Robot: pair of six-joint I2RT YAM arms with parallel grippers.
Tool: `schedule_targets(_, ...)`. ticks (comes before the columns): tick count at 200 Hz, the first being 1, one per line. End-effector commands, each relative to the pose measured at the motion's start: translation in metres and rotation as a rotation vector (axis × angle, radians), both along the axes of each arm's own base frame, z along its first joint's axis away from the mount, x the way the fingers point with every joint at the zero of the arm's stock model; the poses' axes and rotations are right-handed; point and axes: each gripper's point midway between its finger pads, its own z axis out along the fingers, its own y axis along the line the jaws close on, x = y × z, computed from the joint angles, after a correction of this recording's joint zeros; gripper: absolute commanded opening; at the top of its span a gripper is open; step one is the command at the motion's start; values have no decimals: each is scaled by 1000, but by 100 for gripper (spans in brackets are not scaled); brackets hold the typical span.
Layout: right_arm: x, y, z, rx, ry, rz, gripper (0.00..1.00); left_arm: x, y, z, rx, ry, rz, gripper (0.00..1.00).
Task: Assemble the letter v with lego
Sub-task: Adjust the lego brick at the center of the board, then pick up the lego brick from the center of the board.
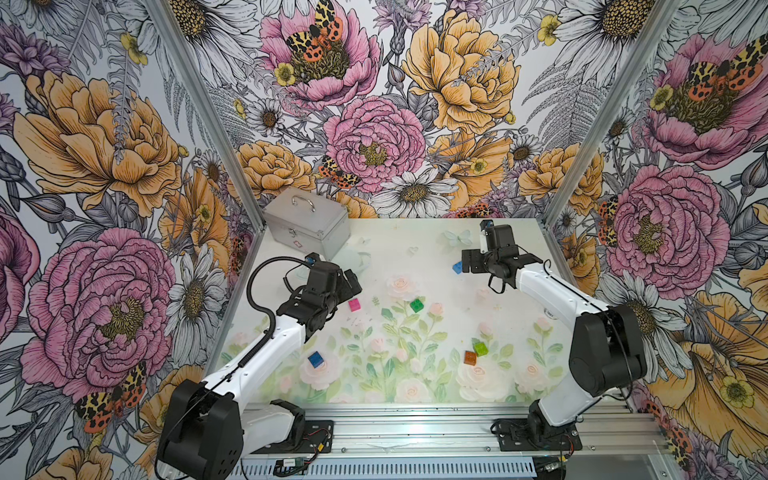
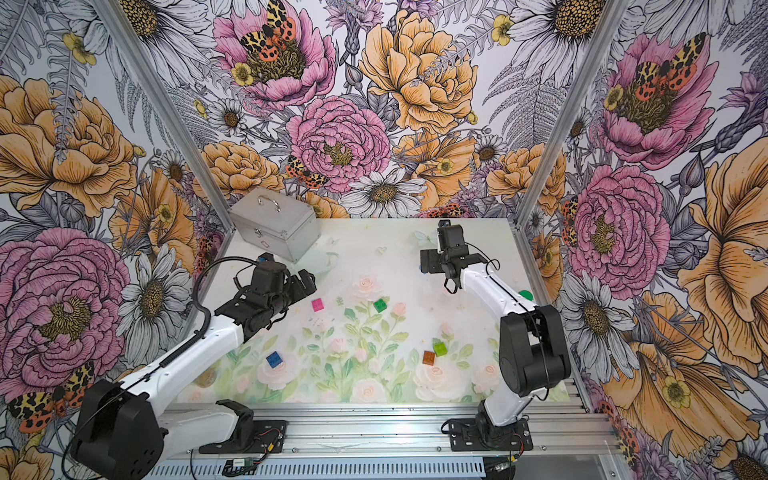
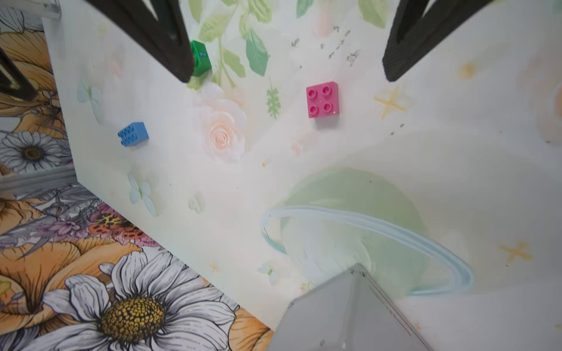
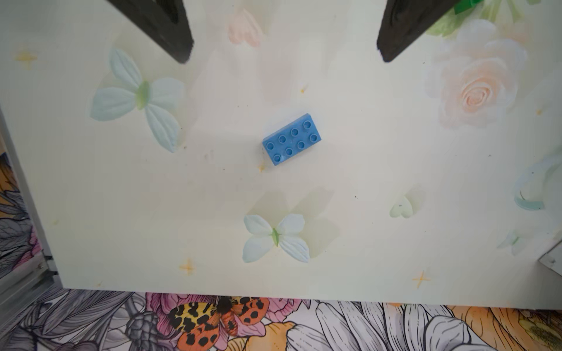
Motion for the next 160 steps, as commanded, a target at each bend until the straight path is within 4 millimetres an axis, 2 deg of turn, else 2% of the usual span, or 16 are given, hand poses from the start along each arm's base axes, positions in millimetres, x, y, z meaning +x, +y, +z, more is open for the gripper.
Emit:
schedule_targets(1,0,-2,-33,-121,164,55,98,-17,-38,-17,-61,105,-29,99)
schedule_targets(29,23,-2,-60,-207,231,122,99,-21,-87,-35,-41,172,-133,99)
schedule_targets(57,41,4,-75,-217,268,185,99,-19,-119,-56,-18,236,-199,99)
schedule_targets(77,52,4,-80,-229,266,200,99,-19,-126,-73,-9,282,-205,96)
schedule_targets(107,63,13,-90,-199,274,242,97,-21,-125,-97,30,338,-202,87)
schedule_targets(125,66,13,-98,-196,295,249,94,-22,-129,-110,41,374,-222,82)
schedule_targets(136,67,16,-102,-179,301,261,93,-23,-134,-118,47,400,-238,75)
schedule_targets(147,68,18,-104,-165,305,263,92,-24,-137,-123,49,418,-251,74)
schedule_targets(151,67,18,-105,-160,307,265,90,-26,-137,-136,66,447,-251,73)
schedule_targets(160,67,19,-106,-152,310,263,89,-25,-139,-142,72,466,-255,72)
